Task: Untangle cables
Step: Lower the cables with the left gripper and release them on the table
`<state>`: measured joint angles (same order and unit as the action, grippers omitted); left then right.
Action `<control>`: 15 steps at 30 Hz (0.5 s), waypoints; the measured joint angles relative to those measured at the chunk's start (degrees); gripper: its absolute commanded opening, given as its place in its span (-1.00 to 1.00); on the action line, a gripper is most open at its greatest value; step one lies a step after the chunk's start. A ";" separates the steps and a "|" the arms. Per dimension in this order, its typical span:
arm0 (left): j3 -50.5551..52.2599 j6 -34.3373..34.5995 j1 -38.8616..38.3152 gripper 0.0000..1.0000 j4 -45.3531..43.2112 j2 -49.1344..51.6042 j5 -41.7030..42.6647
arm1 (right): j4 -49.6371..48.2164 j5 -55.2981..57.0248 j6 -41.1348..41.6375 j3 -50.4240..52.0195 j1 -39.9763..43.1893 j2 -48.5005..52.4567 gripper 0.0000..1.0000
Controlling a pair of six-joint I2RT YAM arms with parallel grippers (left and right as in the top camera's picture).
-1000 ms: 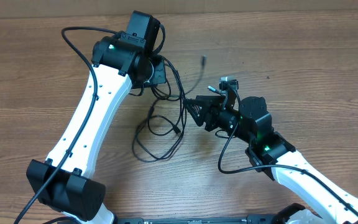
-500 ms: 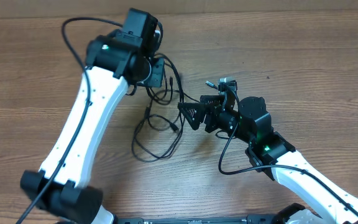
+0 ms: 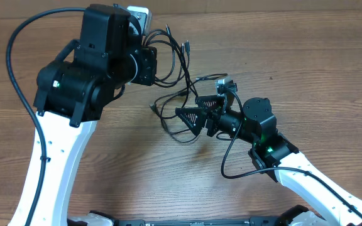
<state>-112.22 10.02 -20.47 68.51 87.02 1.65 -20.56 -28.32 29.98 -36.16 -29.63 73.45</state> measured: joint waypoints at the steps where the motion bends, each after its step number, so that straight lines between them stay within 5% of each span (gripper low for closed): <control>1: 0.00 0.00 0.00 -0.92 -0.31 -0.50 -1.62 | 0.15 0.02 0.00 0.00 0.00 0.00 1.00; 15: -1.95 0.04 0.00 -0.91 -0.52 -7.93 -47.34 | 0.90 0.02 -0.02 0.00 0.00 0.00 1.00</control>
<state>-114.17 10.07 -20.47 67.99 79.09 -45.69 -19.66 -28.29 29.95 -36.16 -29.63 73.45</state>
